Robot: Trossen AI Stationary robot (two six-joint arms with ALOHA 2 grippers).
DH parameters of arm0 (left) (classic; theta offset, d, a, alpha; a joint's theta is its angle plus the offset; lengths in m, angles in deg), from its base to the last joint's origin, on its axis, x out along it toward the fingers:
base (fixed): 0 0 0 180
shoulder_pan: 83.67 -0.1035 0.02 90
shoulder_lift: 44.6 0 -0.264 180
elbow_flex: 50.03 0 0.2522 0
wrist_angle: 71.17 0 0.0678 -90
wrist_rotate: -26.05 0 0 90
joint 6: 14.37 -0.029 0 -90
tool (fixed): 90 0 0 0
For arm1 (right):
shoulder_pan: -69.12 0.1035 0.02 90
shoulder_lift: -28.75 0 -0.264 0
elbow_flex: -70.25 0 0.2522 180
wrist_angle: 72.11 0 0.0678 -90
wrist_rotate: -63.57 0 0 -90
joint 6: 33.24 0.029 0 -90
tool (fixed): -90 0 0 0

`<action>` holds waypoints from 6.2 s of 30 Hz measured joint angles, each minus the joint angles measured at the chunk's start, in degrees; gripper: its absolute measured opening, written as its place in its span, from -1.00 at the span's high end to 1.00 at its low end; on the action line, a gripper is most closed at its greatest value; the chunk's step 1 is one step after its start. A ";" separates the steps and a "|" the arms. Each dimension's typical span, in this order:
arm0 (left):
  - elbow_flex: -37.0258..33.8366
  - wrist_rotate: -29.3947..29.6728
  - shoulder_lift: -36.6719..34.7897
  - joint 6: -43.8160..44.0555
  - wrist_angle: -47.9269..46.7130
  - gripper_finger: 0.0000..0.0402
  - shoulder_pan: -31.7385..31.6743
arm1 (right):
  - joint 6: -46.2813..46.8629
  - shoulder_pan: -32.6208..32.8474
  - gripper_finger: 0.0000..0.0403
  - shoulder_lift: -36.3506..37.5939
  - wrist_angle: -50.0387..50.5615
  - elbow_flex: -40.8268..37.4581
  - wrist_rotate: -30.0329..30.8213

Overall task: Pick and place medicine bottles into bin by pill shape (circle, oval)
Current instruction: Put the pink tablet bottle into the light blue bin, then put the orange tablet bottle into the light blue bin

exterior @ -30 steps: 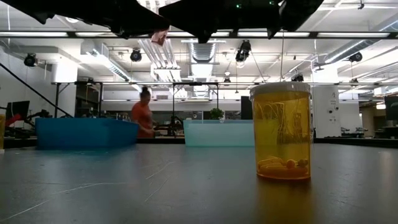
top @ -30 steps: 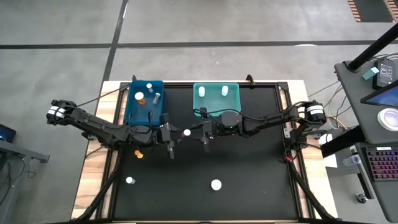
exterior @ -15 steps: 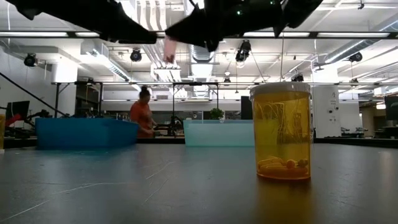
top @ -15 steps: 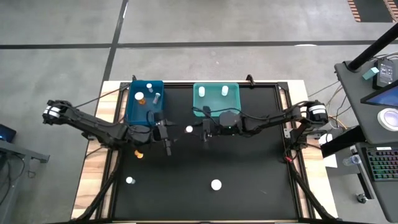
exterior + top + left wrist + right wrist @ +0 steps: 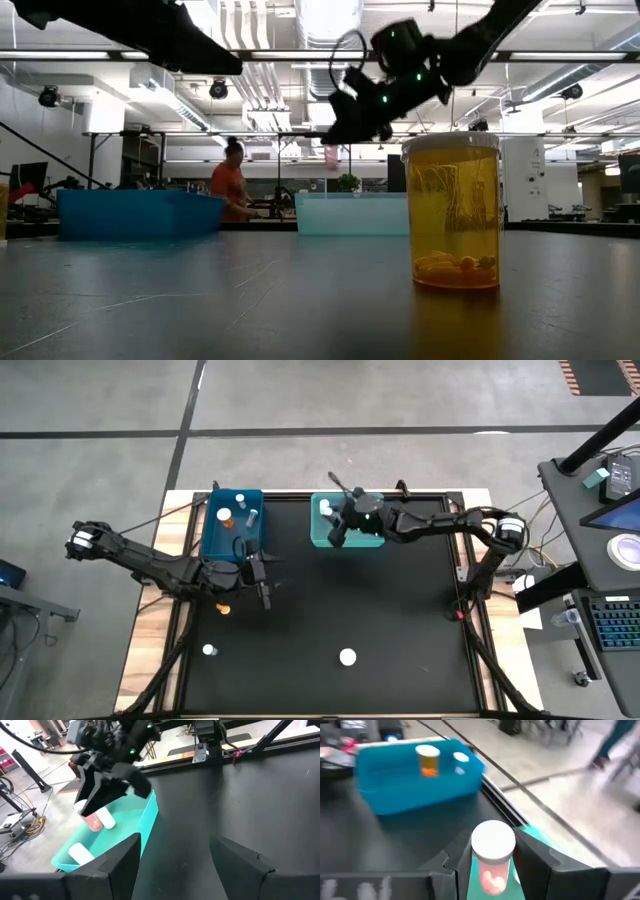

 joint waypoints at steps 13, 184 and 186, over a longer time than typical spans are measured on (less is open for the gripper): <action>-0.01 -0.01 0.28 -0.02 0.07 -0.10 0.00 | 6.58 -6.06 0.39 -11.02 -7.39 -1.50 -0.41; 14.26 -11.34 8.83 50.14 -50.12 0.58 7.32 | -3.64 21.58 0.96 13.72 -2.09 -14.00 -0.74; 13.81 -10.13 8.06 40.98 -39.86 0.58 7.28 | -4.31 22.52 0.96 13.72 -4.72 -15.06 -0.80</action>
